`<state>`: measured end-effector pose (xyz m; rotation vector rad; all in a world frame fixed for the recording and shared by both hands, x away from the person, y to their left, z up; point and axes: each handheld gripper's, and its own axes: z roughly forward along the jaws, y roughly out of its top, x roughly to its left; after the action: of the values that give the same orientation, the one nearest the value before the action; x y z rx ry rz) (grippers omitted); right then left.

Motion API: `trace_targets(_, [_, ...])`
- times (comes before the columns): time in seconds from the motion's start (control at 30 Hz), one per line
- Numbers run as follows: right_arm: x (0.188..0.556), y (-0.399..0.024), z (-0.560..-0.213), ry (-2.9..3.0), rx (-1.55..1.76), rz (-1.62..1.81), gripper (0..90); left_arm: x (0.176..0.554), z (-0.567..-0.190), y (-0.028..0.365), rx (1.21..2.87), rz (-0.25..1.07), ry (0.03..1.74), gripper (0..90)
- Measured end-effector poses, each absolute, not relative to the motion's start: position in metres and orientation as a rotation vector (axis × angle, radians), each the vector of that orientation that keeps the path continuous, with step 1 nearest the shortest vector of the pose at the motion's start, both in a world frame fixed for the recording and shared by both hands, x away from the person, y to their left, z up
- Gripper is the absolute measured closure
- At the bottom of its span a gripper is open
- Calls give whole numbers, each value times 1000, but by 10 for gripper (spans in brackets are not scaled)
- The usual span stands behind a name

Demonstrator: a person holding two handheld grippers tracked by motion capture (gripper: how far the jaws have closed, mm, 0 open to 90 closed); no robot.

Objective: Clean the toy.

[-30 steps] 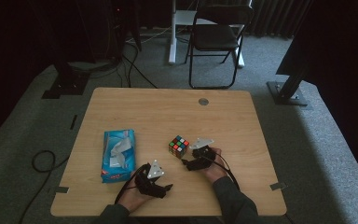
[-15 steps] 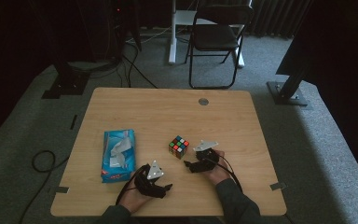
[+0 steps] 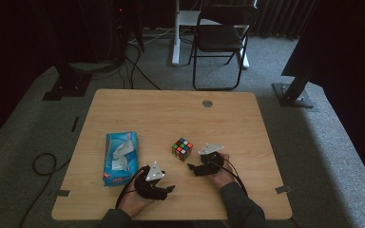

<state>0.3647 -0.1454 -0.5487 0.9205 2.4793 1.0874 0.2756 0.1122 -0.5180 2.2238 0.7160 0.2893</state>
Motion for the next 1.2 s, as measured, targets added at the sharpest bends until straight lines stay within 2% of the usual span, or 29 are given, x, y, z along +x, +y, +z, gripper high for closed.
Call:
trace_targets(0.13, [365, -145, -549, 2479, 921, 1089, 234, 277, -505, 118, 2198, 295, 721, 344])
trace_targets(1.2, [366, -145, -549, 2480, 919, 1090, 233, 314, -426, 157, 2181, 523, 777, 372])
